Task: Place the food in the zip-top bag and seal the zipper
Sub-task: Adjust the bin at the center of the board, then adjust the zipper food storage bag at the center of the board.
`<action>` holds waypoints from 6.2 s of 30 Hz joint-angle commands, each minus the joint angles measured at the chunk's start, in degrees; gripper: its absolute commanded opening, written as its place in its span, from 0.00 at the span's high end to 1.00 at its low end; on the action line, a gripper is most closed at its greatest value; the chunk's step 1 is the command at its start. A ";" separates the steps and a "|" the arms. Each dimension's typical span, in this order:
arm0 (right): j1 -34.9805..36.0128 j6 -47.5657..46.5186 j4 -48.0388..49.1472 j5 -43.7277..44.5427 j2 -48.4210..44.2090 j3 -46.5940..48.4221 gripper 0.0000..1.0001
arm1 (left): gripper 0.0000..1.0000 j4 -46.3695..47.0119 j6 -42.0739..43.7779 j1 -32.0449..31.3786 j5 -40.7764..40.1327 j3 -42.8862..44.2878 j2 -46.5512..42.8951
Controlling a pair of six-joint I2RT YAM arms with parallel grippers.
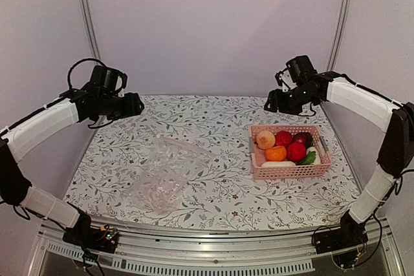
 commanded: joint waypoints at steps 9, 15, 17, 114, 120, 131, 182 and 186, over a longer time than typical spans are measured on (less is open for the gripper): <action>11.62 3.03 -14.00 3.07 18.04 14.35 0.42 | 0.36 -2.74 -1.32 -2.65 2.68 -0.87 -1.22; 12.16 4.06 -16.81 4.10 21.43 15.46 0.45 | 0.36 -2.86 -1.06 -2.84 3.71 -0.63 -0.92; 12.24 4.14 -17.16 4.14 21.83 15.34 0.47 | 0.36 -2.86 -1.10 -2.85 3.98 -0.31 -0.40; 16.41 5.01 -13.82 6.61 13.14 15.05 0.50 | 0.36 -5.19 -5.58 -10.50 4.69 2.19 1.93; 17.35 -5.80 -7.19 -2.80 16.79 18.25 0.55 | 0.36 -7.16 -9.11 -10.52 4.48 1.77 0.40; 17.37 -6.68 -1.55 -11.62 38.02 33.52 0.62 | 0.37 -10.29 -17.08 -11.19 12.67 -7.50 -7.30; 15.70 10.96 17.22 -24.13 42.96 23.83 0.62 | 0.66 6.01 -6.98 -11.29 11.69 -18.16 20.48; 14.89 12.09 16.69 -22.80 43.04 24.38 0.62 | 0.67 5.94 -5.73 -11.26 11.32 -17.19 21.77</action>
